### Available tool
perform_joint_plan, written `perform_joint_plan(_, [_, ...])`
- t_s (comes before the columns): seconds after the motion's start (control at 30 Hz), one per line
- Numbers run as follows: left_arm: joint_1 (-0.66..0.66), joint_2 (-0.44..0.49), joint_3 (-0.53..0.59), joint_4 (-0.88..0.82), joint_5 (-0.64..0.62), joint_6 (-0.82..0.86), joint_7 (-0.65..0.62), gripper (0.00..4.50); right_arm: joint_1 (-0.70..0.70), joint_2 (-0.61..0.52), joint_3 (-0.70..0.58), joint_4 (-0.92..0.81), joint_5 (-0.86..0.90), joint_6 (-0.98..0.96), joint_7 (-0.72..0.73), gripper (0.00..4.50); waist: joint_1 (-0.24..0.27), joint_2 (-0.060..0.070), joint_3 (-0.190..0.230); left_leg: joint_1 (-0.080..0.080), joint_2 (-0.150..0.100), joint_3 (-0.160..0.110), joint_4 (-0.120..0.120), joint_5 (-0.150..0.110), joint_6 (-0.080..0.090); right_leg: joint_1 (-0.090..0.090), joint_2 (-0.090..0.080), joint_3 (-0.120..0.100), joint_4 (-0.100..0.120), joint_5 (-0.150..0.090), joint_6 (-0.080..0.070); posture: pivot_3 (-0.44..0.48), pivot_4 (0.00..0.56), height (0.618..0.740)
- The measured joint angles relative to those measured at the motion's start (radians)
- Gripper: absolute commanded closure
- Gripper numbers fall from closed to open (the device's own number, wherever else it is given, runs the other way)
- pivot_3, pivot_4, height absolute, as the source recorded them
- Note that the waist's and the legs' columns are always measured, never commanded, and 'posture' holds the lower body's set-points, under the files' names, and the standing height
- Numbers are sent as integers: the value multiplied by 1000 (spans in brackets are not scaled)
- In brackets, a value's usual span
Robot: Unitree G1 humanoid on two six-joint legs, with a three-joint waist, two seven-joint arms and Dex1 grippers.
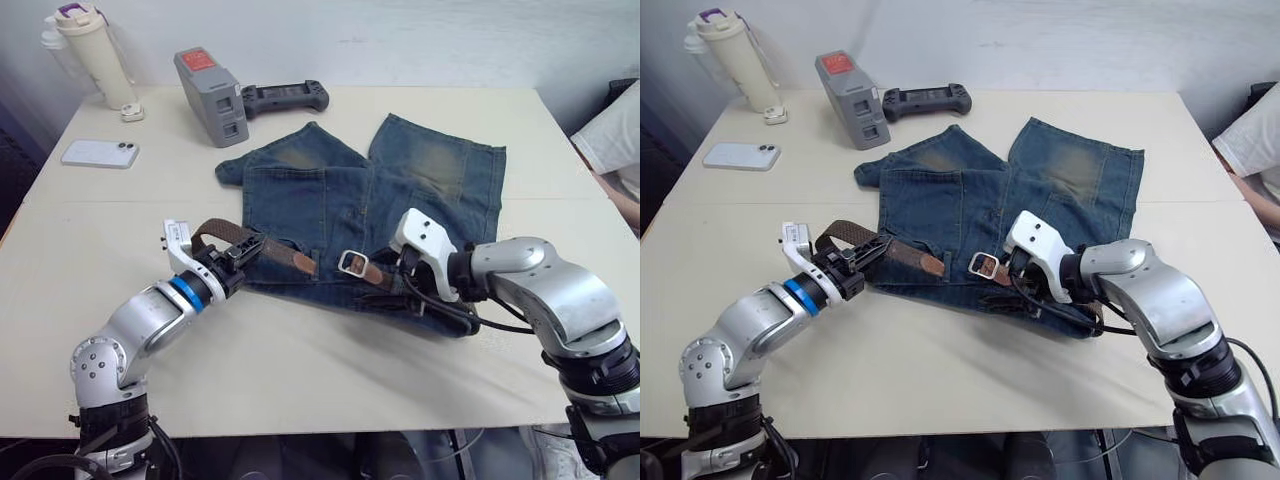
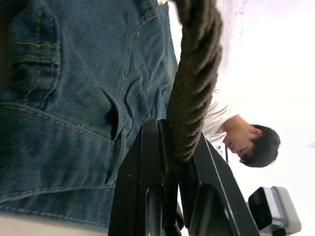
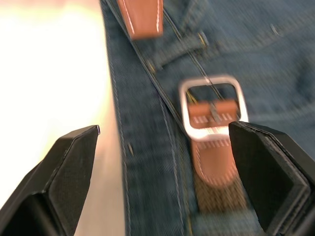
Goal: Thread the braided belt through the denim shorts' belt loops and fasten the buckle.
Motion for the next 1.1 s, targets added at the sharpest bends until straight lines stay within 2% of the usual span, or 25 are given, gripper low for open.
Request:
perform_joint_plan(0.1, [-2, 37, -7, -21, 52, -35, -32, 4500, 15, -6, -7, -28, 24, 27, -14, 32, -1, 0, 0, 1, 0, 1, 0, 0, 0, 0, 0, 1, 0, 0, 0, 0, 150, 740])
perform_joint_plan(0.23, [1, 43, -8, -23, 127, -79, -81, 4500, 17, -25, -14, -42, 37, 42, -33, 32, 2, 0, 0, 0, 0, 1, 0, 0, 0, 0, 0, 1, 0, 0, 0, 0, 150, 740])
perform_joint_plan(0.4, [35, 73, -27, -35, 169, -78, -137, 4500, 17, -49, -43, -47, 52, 48, -42, 32, 2, 0, 0, 0, 0, 2, 0, 0, 0, -1, 0, 1, 0, 0, 0, 0, 150, 740])
perform_joint_plan(0.87, [54, 71, -64, -55, 300, -84, -214, 4500, -70, -45, -239, -42, 308, 70, 12, 32, 2, 0, 0, 1, 0, 2, 0, 0, 0, -1, 0, 2, 1, 0, 0, 0, 150, 740])
perform_joint_plan(1.1, [80, 14, -112, -55, 373, -90, -239, 4500, -71, -52, -275, -41, 402, 116, -8, 32, 2, 0, 0, 1, 0, 2, 0, 0, 0, -1, 0, 2, 2, 0, 0, 0, 150, 740])
